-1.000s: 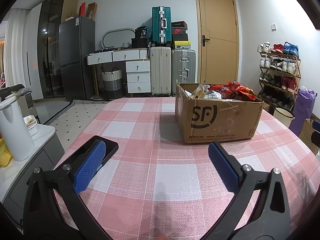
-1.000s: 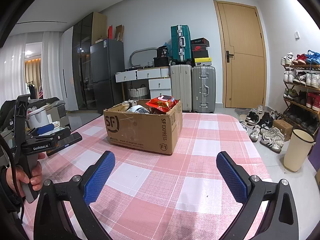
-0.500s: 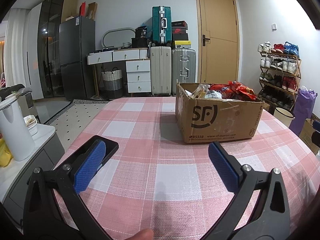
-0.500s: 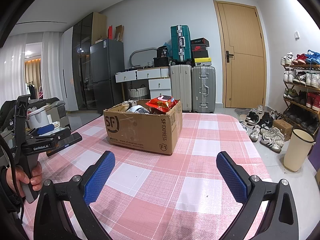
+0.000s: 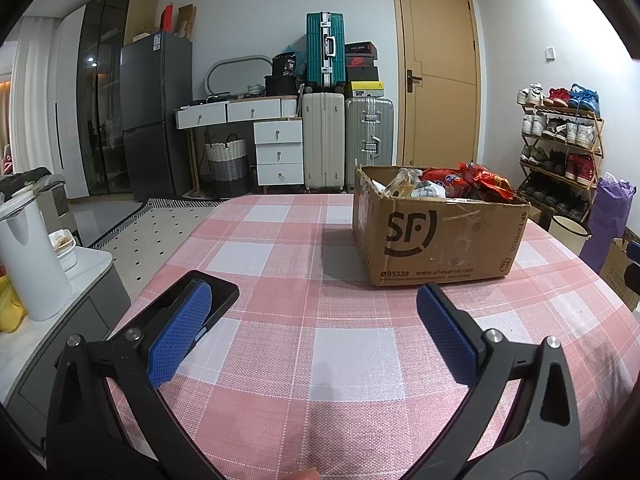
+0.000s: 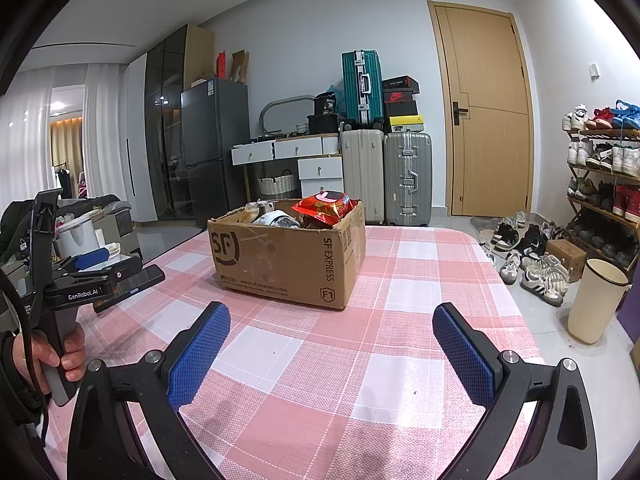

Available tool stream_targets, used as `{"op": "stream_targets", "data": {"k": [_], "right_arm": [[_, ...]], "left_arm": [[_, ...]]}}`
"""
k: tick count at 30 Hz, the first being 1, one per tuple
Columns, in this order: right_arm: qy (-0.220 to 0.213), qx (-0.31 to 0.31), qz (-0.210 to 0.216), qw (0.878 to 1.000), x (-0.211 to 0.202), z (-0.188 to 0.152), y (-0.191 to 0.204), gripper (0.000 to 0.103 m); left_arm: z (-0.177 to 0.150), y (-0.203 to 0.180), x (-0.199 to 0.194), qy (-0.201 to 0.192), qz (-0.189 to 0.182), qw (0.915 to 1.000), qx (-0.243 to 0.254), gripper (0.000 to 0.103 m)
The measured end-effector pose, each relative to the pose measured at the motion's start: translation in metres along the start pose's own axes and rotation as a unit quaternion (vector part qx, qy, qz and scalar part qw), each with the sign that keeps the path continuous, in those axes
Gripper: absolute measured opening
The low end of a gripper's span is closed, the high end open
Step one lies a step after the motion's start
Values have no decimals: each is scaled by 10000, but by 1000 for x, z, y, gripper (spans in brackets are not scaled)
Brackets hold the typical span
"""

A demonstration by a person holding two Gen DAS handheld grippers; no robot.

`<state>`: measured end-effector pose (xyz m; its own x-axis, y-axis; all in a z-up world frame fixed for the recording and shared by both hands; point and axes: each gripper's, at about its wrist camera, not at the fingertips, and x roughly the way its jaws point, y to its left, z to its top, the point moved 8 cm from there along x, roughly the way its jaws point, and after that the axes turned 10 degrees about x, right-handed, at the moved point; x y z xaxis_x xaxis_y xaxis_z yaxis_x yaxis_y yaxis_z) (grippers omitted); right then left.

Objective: Organize snacks

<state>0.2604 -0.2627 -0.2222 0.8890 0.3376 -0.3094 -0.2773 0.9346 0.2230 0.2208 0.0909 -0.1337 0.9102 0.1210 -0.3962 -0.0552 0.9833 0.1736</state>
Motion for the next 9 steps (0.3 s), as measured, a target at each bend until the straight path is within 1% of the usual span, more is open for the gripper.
{"op": "stream_targets", "data": {"k": [9], "right_arm": [[-4,0,1,10000,0,0,0,103]], "left_arm": [[1,2,-1,-38,40,10000,-52,103]]}}
